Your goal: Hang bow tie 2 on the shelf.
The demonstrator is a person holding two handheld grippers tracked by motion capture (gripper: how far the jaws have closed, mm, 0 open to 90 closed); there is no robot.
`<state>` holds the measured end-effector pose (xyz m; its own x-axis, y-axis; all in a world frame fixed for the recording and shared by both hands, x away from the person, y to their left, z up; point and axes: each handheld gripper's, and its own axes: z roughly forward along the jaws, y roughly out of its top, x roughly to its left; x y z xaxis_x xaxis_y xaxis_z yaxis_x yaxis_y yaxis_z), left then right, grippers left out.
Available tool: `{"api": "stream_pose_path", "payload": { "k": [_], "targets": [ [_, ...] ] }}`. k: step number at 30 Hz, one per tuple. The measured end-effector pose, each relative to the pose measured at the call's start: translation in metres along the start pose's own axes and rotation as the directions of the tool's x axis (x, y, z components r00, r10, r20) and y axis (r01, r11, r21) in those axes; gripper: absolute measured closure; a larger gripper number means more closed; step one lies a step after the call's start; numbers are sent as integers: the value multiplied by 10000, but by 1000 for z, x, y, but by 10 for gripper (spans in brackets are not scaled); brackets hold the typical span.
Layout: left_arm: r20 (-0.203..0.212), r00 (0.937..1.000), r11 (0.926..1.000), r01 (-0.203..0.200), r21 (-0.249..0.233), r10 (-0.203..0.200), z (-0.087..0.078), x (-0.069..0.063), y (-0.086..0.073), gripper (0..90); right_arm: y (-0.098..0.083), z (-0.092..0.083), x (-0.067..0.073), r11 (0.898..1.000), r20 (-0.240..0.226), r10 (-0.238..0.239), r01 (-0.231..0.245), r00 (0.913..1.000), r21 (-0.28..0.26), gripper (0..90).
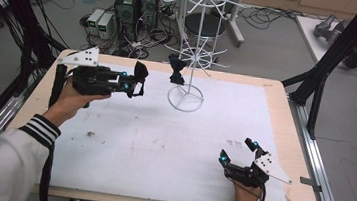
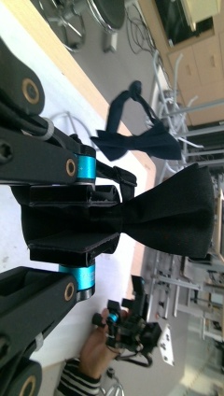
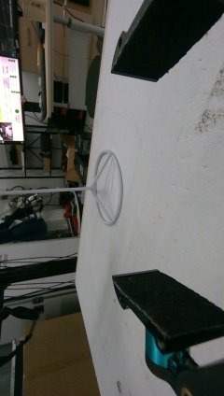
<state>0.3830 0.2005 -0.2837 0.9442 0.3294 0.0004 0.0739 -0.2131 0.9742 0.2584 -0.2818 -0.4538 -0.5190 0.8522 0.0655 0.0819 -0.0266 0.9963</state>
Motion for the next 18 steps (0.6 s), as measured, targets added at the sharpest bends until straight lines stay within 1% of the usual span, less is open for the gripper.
{"api": "stream_pose_path", "payload": {
  "k": [3, 4, 5, 6, 7, 8, 9, 10, 11, 12, 13, 14, 15, 16, 17, 18],
  "targets": [
    [170, 9999, 10000, -22, 58, 21, 5, 4, 4, 759, 0, 0, 0, 10000, -8, 51, -51, 10000, 26, 14],
    [228, 9997, 10000, 1, 43, -2, 6, 5, 5, 759, 0, 0, -1, 10000, 21, -63, 64, 10000, -49, 14],
    [284, 9996, 10000, 15, 16, -16, 8, 7, 7, 759, 0, 0, 0, 10000, 4, 61, -61, 10000, 19, 14],
    [317, 9995, 10000, 32, -55, -30, 10, 8, 9, 759, 0, 0, 0, 10000, -8, 50, -50, 10000, 25, 14],
    [371, 9993, 10000, 24, -87, -20, 11, 9, 10, 759, 0, 0, -1, 10000, 24, -64, 64, 10000, -51, 14],
    [385, 9993, 10000, 5, -76, -2, 14, 9, 12, 759, 0, 0, 0, 10000, 2, 47, -47, 10000, 22, 14],
    [403, 9992, 10000, -12, -67, 15, 16, 9, 14, 759, 0, 0, 0, 10000, 4, 54, -54, 10000, 23, 14],
    [419, 9991, 10000, -60, -65, 63, 18, 10, 15, 759, 0, 0, -1, 10000, 32, -88, 88, 10000, -47, 14],
    [405, 9992, 10000, -59, -76, 62, 21, 10, 17, 759, 0, 0, 0, 10000, 5, 58, -58, 10000, 32, 14],
    [418, 9991, 9999, -76, -81, 79, 23, 10, 18, 759, 0, 0, 0, 10000, 8, 54, -54, 10000, 33, 14],
    [441, 9990, 9999, -83, -106, 88, 25, 10, 19, 759, 0, 0, -1, 10000, 29, -65, 65, 10000, -46, 14],
    [447, 9990, 9999, -89, -115, 94, 27, 11, 20, 759, 0, 0, 0, 10000, -3, 61, -61, 10000, 29, 14],
    [476, 9988, 9999, -71, -133, 77, 29, 11, 21, 759, 0, 0, 0, 10000, 3, 62, -62, 10000, 19, 14],
    [504, 9987, 9998, -80, -184, 89, 31, 11, 22, 759, 0, 0, -1, 10000, 21, -62, 62, 10000, -45, 14],
    [496, 9987, 9998, -102, -193, 112, 32, 11, 23, 759, 0, 0, 0, 10000, -7, 56, -56, 10000, 27, 14],
    [523, 9986, 9998, -102, -175, 111, 34, 10, 24, 759, 0, 0, 0, 10000, 15, 67, -67, 10000, 4, 14]
  ]
}}
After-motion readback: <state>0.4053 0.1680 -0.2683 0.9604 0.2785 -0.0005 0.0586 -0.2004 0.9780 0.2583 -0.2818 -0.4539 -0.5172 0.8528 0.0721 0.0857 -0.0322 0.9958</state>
